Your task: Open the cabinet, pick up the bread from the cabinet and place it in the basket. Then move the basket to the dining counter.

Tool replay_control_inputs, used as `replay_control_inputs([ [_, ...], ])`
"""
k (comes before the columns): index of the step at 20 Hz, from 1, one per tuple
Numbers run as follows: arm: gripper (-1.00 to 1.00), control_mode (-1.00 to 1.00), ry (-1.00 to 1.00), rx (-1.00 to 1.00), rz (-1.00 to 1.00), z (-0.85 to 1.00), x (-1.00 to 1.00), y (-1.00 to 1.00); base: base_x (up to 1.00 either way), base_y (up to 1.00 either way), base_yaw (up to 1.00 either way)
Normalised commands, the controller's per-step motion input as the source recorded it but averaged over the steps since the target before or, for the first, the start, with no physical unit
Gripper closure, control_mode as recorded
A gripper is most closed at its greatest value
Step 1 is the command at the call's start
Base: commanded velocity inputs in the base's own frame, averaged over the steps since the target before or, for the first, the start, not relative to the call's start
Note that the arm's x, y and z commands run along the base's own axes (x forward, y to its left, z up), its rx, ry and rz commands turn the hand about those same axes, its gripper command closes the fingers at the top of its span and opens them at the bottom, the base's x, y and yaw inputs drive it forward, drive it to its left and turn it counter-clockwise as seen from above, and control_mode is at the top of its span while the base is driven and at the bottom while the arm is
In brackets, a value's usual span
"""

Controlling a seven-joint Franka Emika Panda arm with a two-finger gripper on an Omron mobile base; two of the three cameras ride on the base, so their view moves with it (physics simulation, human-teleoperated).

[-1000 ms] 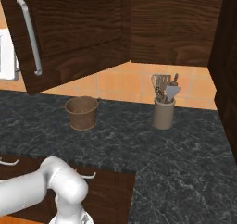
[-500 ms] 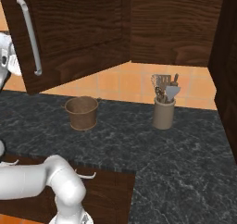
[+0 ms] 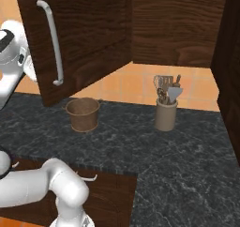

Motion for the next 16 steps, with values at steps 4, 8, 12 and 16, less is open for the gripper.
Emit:
replay_control_inputs([
  [4,-1.00,-1.00,-0.06,0.09,-0.05,0.00,-0.50,-1.00,0.00,0.00,0.00],
  [8,-1.00,-1.00,-0.03,0.05,0.01,0.03,-0.47,-1.00,0.00,0.00,0.00],
  [12,-1.00,-1.00,0.00,0.05,0.15,0.08,-0.27,-1.00,0.00,0.00,0.00],
  [16,-1.00,-1.00,0.08,0.00,0.34,0.00,-0.01,0.11,0.00,0.00,0.00],
])
